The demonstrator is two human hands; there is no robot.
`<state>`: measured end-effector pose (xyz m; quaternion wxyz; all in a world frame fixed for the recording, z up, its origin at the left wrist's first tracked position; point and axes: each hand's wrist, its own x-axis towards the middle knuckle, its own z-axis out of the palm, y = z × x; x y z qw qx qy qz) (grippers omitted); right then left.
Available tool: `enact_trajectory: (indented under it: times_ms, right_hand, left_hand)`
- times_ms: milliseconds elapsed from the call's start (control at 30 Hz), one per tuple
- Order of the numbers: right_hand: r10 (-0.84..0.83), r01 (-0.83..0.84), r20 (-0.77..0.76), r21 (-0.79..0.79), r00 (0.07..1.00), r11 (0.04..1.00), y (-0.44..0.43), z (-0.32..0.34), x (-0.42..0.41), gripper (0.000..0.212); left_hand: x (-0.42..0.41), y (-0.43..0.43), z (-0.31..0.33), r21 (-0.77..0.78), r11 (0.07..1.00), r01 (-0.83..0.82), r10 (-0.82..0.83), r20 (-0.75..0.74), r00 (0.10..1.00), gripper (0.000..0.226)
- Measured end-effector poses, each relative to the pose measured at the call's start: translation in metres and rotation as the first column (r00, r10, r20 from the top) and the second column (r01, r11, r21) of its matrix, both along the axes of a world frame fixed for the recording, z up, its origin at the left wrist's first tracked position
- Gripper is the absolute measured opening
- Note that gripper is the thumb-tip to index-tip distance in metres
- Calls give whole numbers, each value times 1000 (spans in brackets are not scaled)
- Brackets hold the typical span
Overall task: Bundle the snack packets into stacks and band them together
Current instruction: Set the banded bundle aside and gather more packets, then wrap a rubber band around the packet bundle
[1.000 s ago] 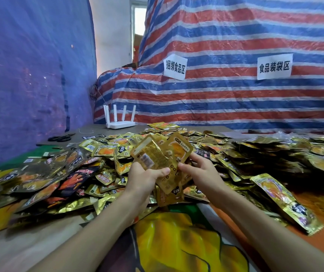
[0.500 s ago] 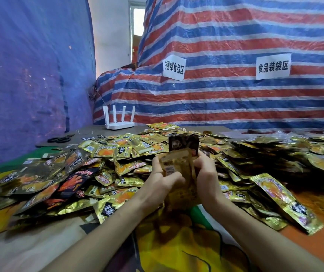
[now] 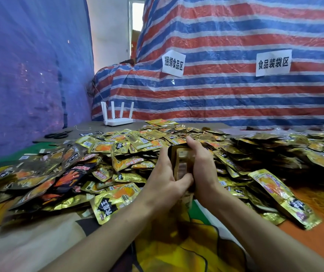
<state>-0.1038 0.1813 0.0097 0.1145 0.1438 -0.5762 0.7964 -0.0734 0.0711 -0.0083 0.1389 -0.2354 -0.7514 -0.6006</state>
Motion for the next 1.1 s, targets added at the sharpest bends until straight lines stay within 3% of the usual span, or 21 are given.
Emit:
enact_trajectory:
  times_ms: [133,233,333,400,500,633,733,800,900,1000,1033,1100]
  right_hand:
    - [192,-193,79,-1,978,981,10,-5,-1,42]
    - [275,-275,14,-2,961,961,10,-8,-3,26]
    - [310,-306,-70,63,948,950,9,-8,-4,22]
    - [296,-278,-85,176,951,944,10,-5,-3,31]
    - [191,-150,-89,341,978,928,14,1,1,37]
    - [50,-43,-8,397,999,917,24,2,6,39]
    - [-33,63,-67,516,997,854,46,4,13,40]
    - [-171,229,-152,641,974,733,71,7,19,32]
    - [-398,462,-310,802,863,378,122,14,28,11]
    - [-497,375,-362,924,789,-76,173,25,41,12]
    - [-525,313,-358,933,772,-176,190,28,45,13]
    - [-583,206,-337,937,739,-281,221,30,51,18]
  left_hand:
    - [1,-1,-2,-33,998,-48,46,-44,998,48]
    - [-2,-6,-4,-12,999,45,-45,35,998,50]
    - [-1,-9,-3,-96,983,154,-148,69,987,42]
    - [1,-8,-5,-107,983,150,-144,56,988,38]
    - [2,-4,-9,-3,997,75,-75,70,995,39]
    - [1,3,-10,30,998,60,-62,94,994,52]
    - [4,7,-13,20,996,86,-88,99,991,50]
    - [8,6,-14,22,995,92,-94,115,989,47]
    - [10,3,-11,-5,998,58,-57,111,992,50]
    - [14,2,-6,-21,998,61,-58,115,992,55]
    - [15,2,-5,-23,998,63,-60,123,991,56]
    - [15,1,-5,-30,998,52,-48,126,991,56]
